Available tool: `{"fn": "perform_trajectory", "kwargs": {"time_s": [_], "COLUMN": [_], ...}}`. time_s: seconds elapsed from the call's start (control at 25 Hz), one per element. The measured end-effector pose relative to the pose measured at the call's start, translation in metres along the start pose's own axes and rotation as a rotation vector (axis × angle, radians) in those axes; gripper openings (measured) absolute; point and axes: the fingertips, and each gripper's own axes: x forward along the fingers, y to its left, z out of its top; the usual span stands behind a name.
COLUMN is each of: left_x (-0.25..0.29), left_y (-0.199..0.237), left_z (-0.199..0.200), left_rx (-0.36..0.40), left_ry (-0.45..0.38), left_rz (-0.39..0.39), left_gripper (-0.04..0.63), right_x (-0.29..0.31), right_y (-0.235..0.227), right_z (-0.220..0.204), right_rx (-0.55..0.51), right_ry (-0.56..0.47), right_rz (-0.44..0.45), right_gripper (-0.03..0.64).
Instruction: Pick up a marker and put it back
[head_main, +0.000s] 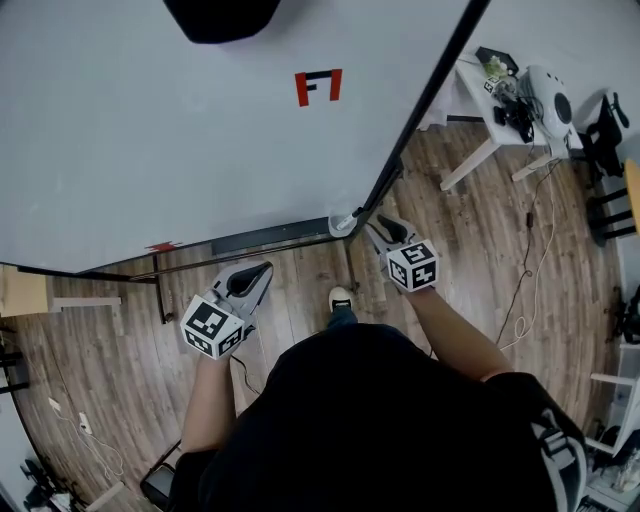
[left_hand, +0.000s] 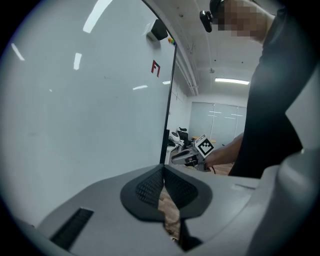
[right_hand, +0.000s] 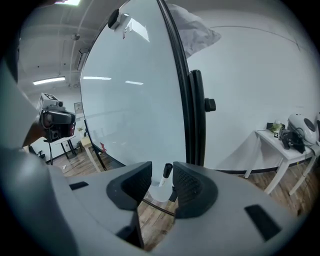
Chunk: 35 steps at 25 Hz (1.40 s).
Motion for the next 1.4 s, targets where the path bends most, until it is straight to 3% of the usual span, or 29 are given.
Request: {"fn": "perform_trajectory", "kwargs": {"time_s": [0.56,1.4], "left_x": [-0.019,-0.035], "left_y": [-0.039,-0.065], "left_z": [0.006,-0.009], "left_rx": [0.057,0.055], "left_ry": [-0.023,-0.032], "left_rz": [-0.04,-0.052], "left_gripper": [0.012,0.012], "right_x": [-0.071,-0.11], "right_y": [0.036,0.054], "right_z": [0.002,-0.02], "right_rx": [0.003,0.025], "right_ry": [-0.05,-0.043], "right_rz": [-0.013,-0.025], "right_gripper": [0.117,0.061]}}
